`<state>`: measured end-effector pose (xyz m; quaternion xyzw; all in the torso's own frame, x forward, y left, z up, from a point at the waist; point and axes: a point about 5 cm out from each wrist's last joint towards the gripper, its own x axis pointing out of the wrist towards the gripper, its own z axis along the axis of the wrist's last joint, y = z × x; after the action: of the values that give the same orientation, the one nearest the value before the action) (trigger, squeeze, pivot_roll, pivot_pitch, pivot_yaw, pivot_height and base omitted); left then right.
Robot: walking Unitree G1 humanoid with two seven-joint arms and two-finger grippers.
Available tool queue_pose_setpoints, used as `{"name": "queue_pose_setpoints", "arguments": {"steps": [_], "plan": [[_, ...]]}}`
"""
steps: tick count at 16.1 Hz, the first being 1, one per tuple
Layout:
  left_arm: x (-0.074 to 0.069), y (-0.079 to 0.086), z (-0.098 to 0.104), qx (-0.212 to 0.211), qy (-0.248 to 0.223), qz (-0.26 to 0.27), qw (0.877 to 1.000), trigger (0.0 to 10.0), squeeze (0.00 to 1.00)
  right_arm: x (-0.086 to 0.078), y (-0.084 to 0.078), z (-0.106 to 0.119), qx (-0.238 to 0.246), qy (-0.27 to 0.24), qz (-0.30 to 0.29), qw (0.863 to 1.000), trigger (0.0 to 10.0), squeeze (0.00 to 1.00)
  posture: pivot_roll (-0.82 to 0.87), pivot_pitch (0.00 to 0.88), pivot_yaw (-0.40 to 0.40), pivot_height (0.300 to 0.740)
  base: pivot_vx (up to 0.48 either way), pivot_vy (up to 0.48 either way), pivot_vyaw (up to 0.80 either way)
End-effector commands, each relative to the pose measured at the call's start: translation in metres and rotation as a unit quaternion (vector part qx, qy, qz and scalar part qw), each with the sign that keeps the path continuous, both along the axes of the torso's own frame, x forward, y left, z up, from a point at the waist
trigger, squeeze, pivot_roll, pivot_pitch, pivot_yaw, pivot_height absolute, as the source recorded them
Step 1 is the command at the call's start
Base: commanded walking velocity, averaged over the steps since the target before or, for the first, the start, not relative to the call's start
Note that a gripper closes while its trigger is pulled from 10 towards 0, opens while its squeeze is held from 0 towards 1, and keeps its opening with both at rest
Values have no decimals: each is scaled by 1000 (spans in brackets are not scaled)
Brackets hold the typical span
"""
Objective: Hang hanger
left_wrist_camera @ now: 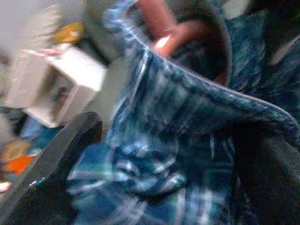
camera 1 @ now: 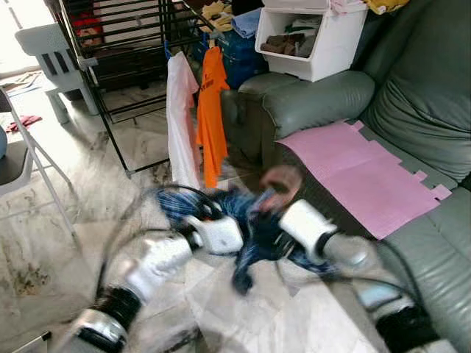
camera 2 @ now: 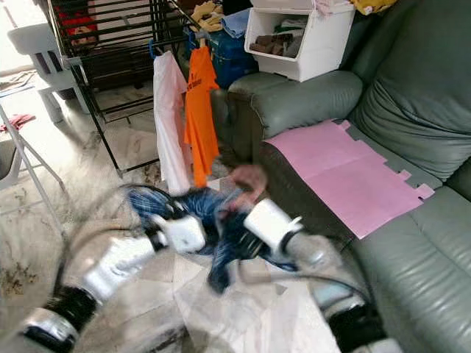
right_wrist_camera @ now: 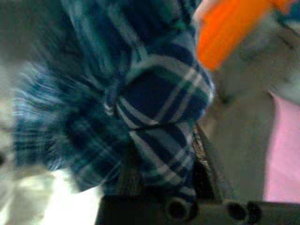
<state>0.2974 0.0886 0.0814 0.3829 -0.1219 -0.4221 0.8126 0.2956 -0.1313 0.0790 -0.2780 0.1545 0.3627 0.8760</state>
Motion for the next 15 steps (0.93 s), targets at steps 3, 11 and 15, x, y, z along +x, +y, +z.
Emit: {"name": "queue_pose_setpoints", "arguments": {"steps": [3, 11, 15], "plan": [[-7, 6, -13, 21, 38, -20, 999, 10000, 1000, 10, -9, 12, -19, -39, -22, 999, 0, 0, -180, 0, 38, 740, 0, 0, 0], [14, 55, -12, -58, 52, 185, 980, 10000, 0, 23, -45, 9, 4, -28, -202, 979, 0, 0, -182, 0, 37, 740, 0, 0, 0], [15, 47, 1, -142, 41, 187, 971, 10000, 0, 25, -43, 2, 25, -8, -260, 965, 0, 0, -175, 0, 38, 740, 0, 0, 0]]}}
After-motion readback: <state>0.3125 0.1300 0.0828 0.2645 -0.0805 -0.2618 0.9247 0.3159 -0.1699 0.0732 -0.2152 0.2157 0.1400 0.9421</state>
